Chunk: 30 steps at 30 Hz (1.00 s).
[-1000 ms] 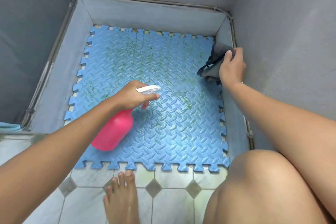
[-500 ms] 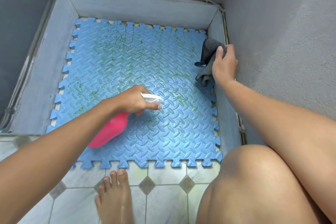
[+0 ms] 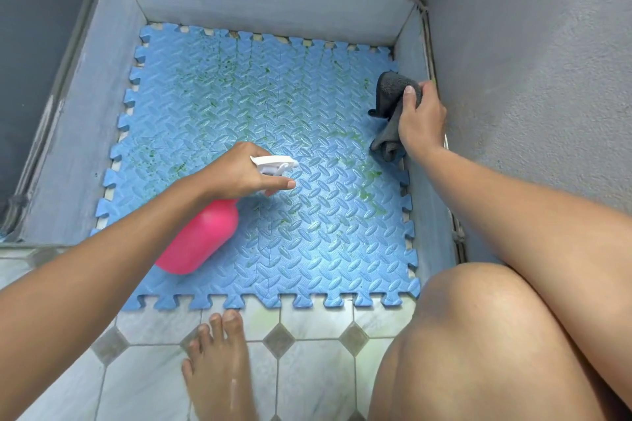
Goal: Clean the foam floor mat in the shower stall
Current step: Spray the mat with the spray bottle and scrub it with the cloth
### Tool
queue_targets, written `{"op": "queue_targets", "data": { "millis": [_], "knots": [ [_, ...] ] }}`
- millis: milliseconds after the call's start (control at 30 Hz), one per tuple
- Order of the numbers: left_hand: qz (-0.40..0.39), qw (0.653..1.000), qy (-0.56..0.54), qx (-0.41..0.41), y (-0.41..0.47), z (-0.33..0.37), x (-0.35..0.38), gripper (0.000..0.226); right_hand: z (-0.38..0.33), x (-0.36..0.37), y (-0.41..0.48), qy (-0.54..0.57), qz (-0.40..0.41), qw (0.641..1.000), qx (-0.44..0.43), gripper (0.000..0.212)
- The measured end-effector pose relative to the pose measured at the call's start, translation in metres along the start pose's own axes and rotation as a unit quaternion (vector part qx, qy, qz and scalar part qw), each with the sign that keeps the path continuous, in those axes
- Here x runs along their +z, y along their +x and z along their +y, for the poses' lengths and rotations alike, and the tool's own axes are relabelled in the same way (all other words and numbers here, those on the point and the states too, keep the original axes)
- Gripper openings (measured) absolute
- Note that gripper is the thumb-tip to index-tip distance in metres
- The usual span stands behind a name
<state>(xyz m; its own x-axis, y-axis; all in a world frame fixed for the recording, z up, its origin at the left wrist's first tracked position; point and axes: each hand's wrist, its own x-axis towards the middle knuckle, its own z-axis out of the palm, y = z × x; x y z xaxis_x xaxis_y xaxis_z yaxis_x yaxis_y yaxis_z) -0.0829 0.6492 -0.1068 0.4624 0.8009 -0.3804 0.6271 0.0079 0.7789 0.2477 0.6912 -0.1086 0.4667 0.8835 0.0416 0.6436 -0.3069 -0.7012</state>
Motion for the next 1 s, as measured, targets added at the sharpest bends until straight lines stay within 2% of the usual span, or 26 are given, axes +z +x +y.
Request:
{"op": "queue_targets", "data": {
  "millis": [100, 267, 367, 500, 567, 700, 800, 867, 1000],
  "knots": [
    [-0.032, 0.999, -0.024, 0.003, -0.003, -0.001, -0.003, 0.065, 0.001, 0.001, -0.001, -0.013, -0.007, 1.000, -0.014, 0.028],
    [-0.095, 0.995, -0.012, 0.008, -0.007, 0.009, 0.001, 0.049, 0.003, 0.000, -0.003, -0.028, -0.013, 0.999, -0.026, 0.027],
    [-0.152, 0.988, -0.021, -0.028, -0.008, 0.008, -0.005, 0.037, 0.004, 0.001, -0.003, -0.027, -0.017, 0.999, -0.029, 0.028],
    [-0.229, 0.971, 0.029, -0.060, -0.017, -0.002, 0.005, 0.015, 0.006, 0.003, 0.000, -0.038, -0.024, 0.999, -0.030, 0.030],
    [-0.227, 0.971, 0.036, -0.065, -0.022, -0.009, 0.007, 0.023, 0.008, 0.004, 0.001, -0.038, -0.026, 0.998, -0.032, 0.030],
    [-0.147, 0.986, 0.035, -0.064, -0.027, -0.026, -0.011, 0.046, 0.007, 0.004, 0.000, -0.042, -0.029, 0.998, -0.035, 0.029],
    [-0.148, 0.987, 0.028, -0.055, -0.030, -0.025, -0.020, 0.023, 0.005, 0.005, -0.001, -0.043, -0.030, 0.998, -0.039, 0.029],
    [-0.167, 0.985, 0.026, -0.040, -0.030, -0.019, -0.023, 0.034, 0.007, 0.006, 0.000, -0.044, -0.031, 0.998, -0.040, 0.028],
    [-0.184, 0.979, 0.033, -0.080, -0.028, -0.024, -0.024, 0.029, 0.008, 0.008, -0.001, -0.045, -0.035, 0.997, -0.046, 0.029]
  ]
}}
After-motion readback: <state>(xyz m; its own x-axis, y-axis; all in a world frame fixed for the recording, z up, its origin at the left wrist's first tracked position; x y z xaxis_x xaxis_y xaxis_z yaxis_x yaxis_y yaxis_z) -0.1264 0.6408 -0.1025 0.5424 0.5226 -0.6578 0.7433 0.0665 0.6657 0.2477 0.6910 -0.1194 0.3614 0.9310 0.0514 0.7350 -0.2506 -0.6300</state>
